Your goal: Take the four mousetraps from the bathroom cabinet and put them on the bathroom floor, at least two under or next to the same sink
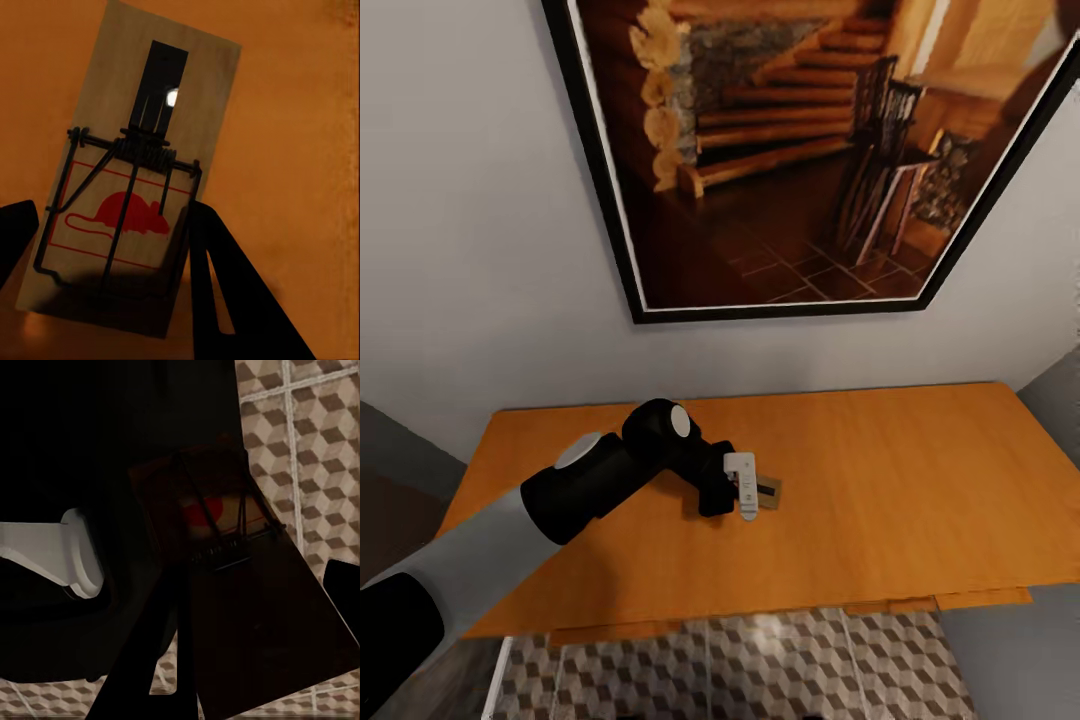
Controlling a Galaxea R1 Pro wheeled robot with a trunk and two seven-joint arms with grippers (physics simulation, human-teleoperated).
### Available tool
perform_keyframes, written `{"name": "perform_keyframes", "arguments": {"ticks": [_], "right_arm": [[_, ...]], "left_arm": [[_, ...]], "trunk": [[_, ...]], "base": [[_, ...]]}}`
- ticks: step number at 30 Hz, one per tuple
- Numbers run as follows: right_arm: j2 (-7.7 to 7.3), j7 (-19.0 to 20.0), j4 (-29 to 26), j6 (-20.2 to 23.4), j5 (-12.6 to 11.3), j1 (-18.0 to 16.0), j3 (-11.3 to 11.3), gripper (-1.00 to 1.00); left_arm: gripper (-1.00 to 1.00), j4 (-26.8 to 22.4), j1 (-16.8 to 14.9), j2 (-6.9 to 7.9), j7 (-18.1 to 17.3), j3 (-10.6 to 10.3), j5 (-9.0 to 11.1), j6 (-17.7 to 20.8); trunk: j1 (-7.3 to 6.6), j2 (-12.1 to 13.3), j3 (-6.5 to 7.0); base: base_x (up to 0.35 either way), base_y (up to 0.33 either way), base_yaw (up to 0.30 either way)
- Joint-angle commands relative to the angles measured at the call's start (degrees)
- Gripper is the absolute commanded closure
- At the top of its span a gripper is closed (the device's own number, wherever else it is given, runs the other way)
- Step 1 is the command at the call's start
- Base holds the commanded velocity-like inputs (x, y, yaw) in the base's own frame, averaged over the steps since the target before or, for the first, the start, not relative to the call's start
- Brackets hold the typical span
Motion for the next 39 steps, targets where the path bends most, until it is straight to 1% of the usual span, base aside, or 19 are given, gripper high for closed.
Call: {"name": "perform_keyframes", "arguments": {"ticks": [1,8,31,39], "right_arm": [[0.03,0.0,-0.1,-0.1,-0.1,0.0,-0.4,1.00],[0.02,0.0,-0.1,-0.1,-0.1,0.0,-0.4,1.00],[-0.06,0.0,-0.1,-0.1,0.0,0.0,-0.4,1.00],[-0.06,0.0,-0.1,-0.1,0.0,0.0,-0.4,1.00]], "left_arm": [[1.00,-0.1,-0.1,0.01,-0.5,-0.1,-0.4,0.4],[1.00,-0.1,-0.1,0.01,-0.5,-0.1,-0.4,0.4],[1.00,0.1,-0.1,0.01,-0.5,-0.2,-0.3,0.5],[1.00,0.3,-0.1,0.01,-0.5,-0.3,-0.2,0.5]], "trunk": [[0.00,-0.1,-0.08],[0.00,-0.1,-0.08],[0.00,-0.1,-0.08],[0.00,-0.1,-0.08]], "base": [[-0.332,0.000,0.000],[-0.333,-0.029,0.000],[-0.333,-0.081,0.000],[-0.333,-0.018,0.000]]}}
